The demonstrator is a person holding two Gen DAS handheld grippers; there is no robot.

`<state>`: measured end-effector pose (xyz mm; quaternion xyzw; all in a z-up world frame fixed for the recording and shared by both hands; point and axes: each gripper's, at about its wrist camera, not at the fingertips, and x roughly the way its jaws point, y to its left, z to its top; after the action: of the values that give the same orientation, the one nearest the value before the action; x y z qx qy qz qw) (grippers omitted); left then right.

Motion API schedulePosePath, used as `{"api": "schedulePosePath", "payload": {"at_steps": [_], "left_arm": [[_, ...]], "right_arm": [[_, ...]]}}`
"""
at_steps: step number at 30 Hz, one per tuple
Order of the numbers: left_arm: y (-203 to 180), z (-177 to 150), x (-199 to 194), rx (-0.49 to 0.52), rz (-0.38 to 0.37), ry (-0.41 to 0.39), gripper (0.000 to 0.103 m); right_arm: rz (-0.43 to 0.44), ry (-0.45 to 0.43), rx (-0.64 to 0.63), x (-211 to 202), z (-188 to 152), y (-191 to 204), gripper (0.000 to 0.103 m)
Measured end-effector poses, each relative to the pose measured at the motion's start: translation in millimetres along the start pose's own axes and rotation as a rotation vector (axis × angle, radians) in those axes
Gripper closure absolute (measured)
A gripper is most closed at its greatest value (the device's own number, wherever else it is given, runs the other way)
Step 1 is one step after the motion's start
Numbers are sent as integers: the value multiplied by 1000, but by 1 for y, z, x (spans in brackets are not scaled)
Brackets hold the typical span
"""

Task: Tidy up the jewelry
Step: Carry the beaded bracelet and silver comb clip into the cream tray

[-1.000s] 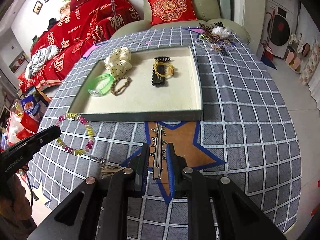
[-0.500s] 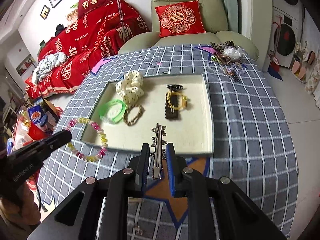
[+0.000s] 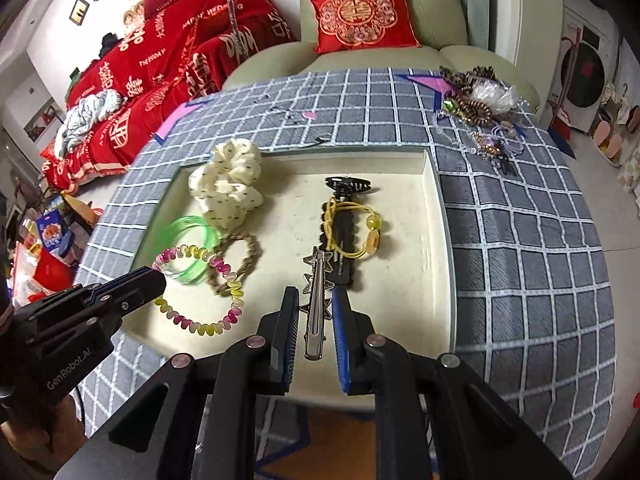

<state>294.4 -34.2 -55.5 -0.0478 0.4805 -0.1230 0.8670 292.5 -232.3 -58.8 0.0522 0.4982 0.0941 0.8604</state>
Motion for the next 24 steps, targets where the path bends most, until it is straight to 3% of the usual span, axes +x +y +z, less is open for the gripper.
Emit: {"api": "schedulePosePath", "payload": {"at_steps": [10,24], "left_arm": [[-7,3,26,54,49,21,86],[-8,-5,40,82,140,37,86]], "right_arm": [[-23,40,19,34,5,-16,85],[-16,61,37,47,1,-20,84]]}}
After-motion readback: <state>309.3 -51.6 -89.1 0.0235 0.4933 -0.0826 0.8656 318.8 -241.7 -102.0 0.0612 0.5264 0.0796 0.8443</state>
